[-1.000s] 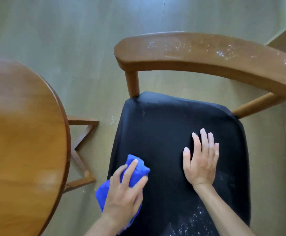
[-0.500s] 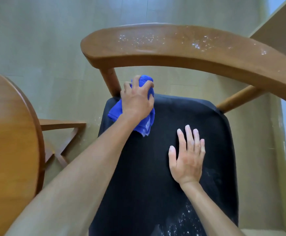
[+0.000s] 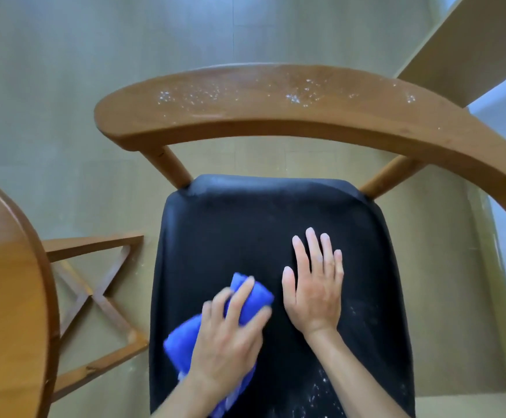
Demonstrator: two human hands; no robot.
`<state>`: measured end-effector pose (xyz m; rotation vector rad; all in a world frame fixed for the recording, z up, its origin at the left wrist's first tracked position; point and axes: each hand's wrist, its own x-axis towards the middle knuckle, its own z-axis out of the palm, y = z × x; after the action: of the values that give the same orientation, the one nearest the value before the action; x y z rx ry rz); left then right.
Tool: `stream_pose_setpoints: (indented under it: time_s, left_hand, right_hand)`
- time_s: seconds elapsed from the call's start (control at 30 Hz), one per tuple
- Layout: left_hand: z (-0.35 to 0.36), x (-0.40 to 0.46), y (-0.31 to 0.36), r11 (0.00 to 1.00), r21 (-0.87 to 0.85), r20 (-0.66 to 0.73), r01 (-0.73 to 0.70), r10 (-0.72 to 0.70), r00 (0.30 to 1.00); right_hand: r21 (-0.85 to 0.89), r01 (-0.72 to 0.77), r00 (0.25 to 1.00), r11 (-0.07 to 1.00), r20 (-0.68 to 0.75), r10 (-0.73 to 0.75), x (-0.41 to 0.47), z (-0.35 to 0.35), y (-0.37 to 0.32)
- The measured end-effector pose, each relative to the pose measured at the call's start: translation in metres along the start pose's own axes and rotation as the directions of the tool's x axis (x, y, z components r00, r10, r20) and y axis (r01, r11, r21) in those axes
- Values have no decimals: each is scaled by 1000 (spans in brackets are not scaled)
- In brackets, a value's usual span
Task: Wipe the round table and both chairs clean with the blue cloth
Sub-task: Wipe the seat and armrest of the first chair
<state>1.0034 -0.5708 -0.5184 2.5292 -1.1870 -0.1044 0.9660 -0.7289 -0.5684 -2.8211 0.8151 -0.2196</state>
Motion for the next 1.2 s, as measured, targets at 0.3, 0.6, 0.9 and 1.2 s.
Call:
stream_pose_setpoints:
  time_s: [0.3, 0.6, 0.9, 1.2]
  left_hand:
    - [17, 163, -6, 966, 8, -64, 257, -256, 964]
    - [4, -64, 57, 940, -125, 47, 317, -314, 948]
    - [-55, -53, 6, 796, -425, 220, 431, -371, 902]
    - [-44, 5, -69, 912, -9, 344, 411, -383, 857]
  right_hand:
    - [65, -9, 998, 998, 65, 5, 0, -3, 0]
    - [332, -123, 971, 935, 234, 45, 8, -33, -2]
    - [286, -25, 979, 958, 200, -34, -96, -86, -64]
    - [-83, -324, 880, 942, 340, 333, -145, -59, -142]
